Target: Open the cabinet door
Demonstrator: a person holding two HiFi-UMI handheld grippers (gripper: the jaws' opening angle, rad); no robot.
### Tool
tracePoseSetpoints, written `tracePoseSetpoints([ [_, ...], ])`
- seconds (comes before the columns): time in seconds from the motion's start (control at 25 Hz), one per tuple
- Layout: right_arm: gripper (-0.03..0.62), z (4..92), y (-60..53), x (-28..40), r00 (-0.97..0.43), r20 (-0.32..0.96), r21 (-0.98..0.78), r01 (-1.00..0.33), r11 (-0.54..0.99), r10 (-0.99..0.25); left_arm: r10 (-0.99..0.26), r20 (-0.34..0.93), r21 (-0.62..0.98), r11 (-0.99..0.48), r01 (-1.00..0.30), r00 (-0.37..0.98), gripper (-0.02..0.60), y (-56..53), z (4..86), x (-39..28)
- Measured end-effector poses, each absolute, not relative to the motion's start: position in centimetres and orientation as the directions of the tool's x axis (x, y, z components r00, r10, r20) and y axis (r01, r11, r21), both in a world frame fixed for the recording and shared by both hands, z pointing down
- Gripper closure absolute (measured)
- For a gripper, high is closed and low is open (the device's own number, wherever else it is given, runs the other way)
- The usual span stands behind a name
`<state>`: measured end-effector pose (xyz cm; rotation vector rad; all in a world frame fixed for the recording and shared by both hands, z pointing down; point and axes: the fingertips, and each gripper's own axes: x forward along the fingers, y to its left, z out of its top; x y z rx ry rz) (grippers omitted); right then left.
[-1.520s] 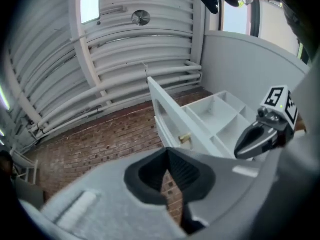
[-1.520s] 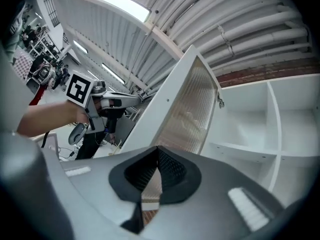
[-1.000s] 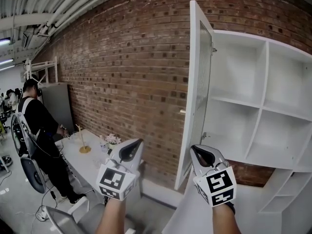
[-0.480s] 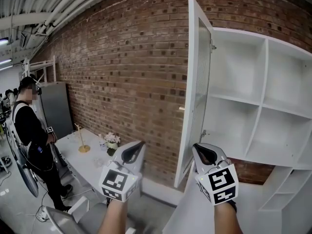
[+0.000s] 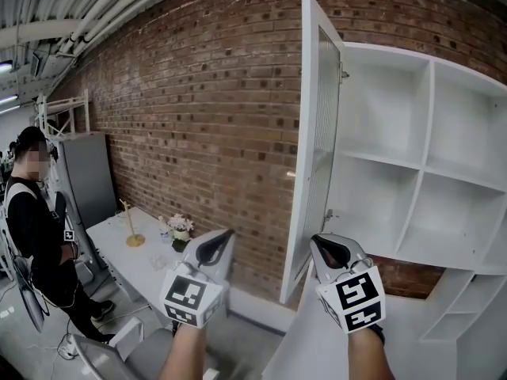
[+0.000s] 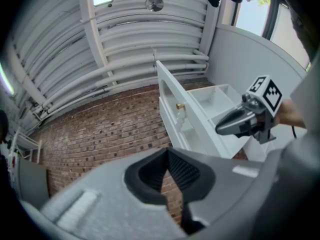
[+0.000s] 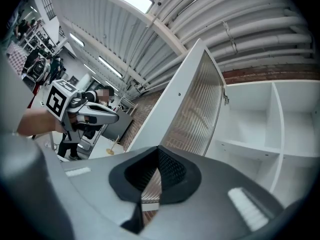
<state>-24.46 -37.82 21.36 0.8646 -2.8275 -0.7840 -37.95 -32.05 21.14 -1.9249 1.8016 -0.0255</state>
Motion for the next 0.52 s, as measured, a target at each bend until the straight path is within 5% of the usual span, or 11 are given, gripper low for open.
tracePoseSetpoints([
  [0.52, 0.59, 21.6, -38.7, -23.8, -0.837, -0.059, 0.499, -0.497, 0.71, -0.545, -0.942, -0.31, -0.366, -0.008, -0.93, 0.13, 0.58, -33.1, 21.5, -37.2],
])
